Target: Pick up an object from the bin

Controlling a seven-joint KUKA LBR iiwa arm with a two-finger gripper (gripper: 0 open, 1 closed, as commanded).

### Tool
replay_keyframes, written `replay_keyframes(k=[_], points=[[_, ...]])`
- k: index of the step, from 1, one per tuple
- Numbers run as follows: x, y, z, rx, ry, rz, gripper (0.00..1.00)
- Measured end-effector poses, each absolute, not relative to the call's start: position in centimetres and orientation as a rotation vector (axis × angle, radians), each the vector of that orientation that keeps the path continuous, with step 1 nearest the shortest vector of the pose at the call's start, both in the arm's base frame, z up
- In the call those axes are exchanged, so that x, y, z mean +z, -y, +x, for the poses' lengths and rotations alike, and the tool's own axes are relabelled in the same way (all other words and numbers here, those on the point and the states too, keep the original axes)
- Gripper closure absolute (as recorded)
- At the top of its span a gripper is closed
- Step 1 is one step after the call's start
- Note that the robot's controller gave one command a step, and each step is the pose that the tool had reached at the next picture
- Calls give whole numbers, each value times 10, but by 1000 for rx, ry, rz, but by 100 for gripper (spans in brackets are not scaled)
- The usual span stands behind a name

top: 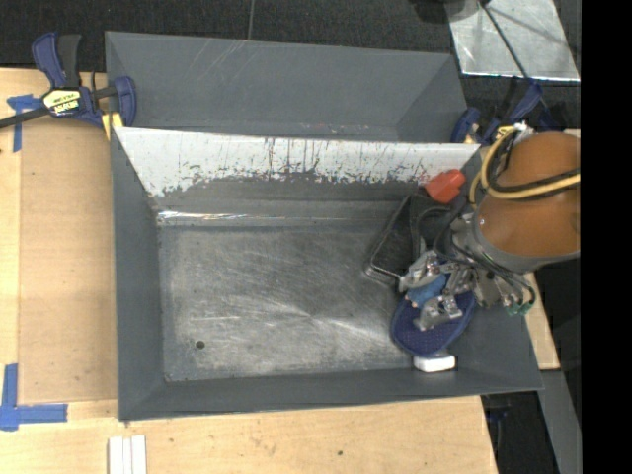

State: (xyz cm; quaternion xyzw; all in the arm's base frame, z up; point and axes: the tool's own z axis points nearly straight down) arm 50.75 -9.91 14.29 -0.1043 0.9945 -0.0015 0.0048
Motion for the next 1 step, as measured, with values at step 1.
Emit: replay_keyframes(k=[1], points=[[184, 100, 510, -4, -3117, -320, 100]])
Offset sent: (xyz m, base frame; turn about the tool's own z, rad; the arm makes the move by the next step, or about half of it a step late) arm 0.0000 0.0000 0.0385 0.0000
